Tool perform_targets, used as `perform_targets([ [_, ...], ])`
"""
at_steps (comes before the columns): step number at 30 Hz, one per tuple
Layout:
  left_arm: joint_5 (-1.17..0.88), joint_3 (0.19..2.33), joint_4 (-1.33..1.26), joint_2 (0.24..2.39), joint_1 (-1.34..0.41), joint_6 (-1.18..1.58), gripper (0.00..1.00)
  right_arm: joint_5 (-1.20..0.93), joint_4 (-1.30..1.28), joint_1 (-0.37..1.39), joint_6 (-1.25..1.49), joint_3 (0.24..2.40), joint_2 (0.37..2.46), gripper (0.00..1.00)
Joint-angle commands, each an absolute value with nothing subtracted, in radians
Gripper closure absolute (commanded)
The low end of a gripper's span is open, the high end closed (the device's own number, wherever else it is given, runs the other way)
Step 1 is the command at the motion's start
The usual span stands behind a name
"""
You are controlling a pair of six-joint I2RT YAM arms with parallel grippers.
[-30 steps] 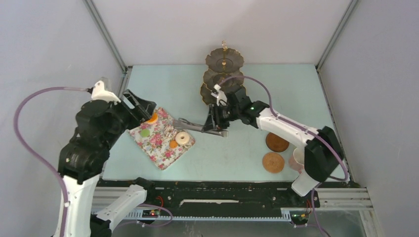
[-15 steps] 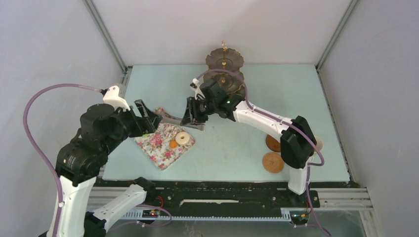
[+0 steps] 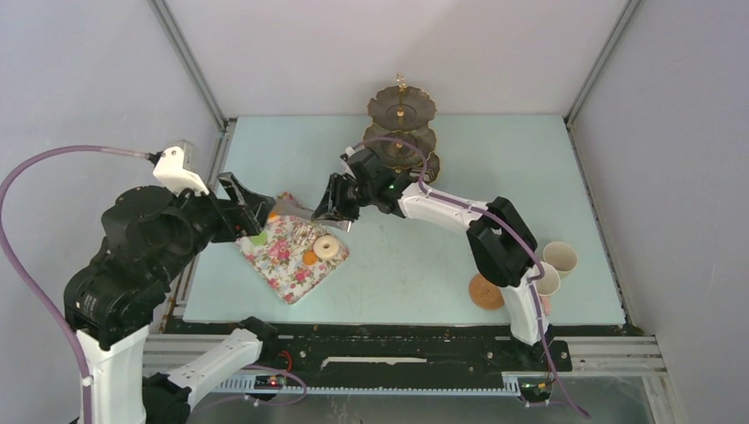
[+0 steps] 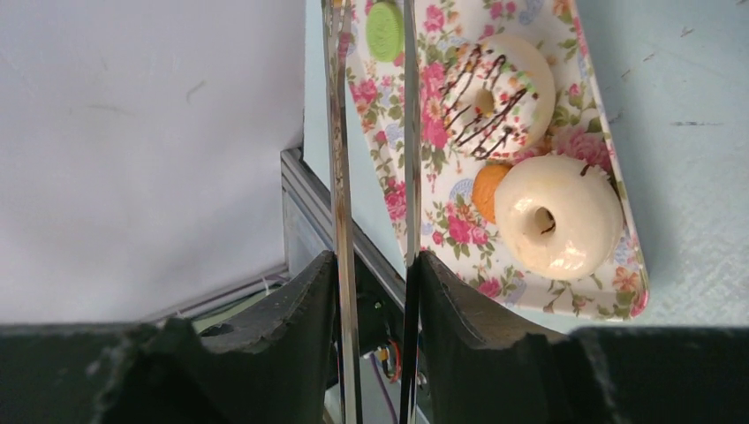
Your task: Serve the afternoon tea
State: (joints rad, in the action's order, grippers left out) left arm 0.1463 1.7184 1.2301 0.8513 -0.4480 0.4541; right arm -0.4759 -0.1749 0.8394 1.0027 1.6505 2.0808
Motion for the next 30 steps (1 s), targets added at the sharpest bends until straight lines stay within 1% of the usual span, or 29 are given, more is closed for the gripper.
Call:
perform_targets([
  [1, 0.115, 1.74, 1.243, 0.88, -0.477, 0.398, 0.16, -0.477, -0.082, 0.846, 1.12, 1.712, 2.124, 0.59],
  [5, 0.182, 1.778, 1.265, 0.888, -0.539, 0.368, 0.13, -0.459, -0.084, 0.842, 1.162, 1.725, 2.153, 0.58],
  [9, 0.214, 1.765, 1.269, 0.872, -0.569, 0.352, 0.12, -0.478, -0.09, 0.837, 1.184, 1.734, 2.179, 0.56],
  [14, 0.241, 1.74, 1.259, 0.853, -0.576, 0.341, 0.1, -0.506, -0.061, 0.833, 1.224, 1.743, 2.214, 0.55],
  [21, 0.25, 1.722, 1.253, 0.85, -0.577, 0.337, 0.09, -0.513, -0.103, 0.833, 1.221, 1.797, 2.25, 0.55],
  [30, 0.257, 1.72, 1.252, 0.856, -0.574, 0.333, 0.09, -0.55, -0.027, 0.833, 1.28, 1.803, 2.289, 0.56],
])
